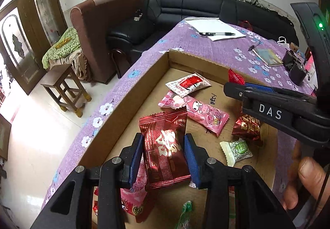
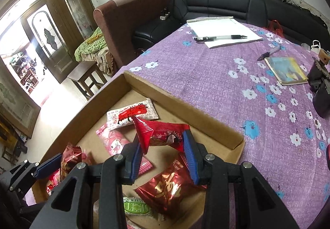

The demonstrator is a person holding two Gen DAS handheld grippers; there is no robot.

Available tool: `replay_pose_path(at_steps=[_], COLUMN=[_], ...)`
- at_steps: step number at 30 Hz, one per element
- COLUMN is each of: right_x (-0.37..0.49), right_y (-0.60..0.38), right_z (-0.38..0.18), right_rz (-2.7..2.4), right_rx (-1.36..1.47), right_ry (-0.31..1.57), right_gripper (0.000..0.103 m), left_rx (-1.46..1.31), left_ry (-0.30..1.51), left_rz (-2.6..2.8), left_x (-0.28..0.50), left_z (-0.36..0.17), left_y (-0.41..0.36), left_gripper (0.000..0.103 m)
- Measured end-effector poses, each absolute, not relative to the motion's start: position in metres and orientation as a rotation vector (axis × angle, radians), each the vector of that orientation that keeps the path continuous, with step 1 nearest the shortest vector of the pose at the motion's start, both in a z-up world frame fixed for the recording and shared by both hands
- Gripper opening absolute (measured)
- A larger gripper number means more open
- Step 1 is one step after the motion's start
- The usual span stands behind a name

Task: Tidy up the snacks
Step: 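Lower both snacks into the box and open both grippers to release them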

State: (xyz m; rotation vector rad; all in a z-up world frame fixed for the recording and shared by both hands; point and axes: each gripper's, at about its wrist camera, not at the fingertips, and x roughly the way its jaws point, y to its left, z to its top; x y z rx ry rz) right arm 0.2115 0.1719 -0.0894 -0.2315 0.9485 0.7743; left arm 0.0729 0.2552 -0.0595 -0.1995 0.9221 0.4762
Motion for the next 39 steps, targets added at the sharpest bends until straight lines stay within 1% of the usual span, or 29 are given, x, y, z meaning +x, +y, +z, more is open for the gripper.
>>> replay_pose_path(at_steps=[15, 39], right_x=[0.217, 0.215], right_y=[0.171, 0.178], right_z=[-0.099, -0.097], right_rz=[0.768, 0.766], right_rx=[-0.221, -0.254], right_ry=[0.982, 0.961], right_gripper=[0.038, 0.039], left_rx=[-0.176, -0.190], left_ry=[0.977, 0.989], left_rz=[0.491, 0.493], left_x=[0.082, 0.084], left_z=[-0.066, -0.067], left_y=[0.253, 0.255], left_gripper=[0.045, 0.047])
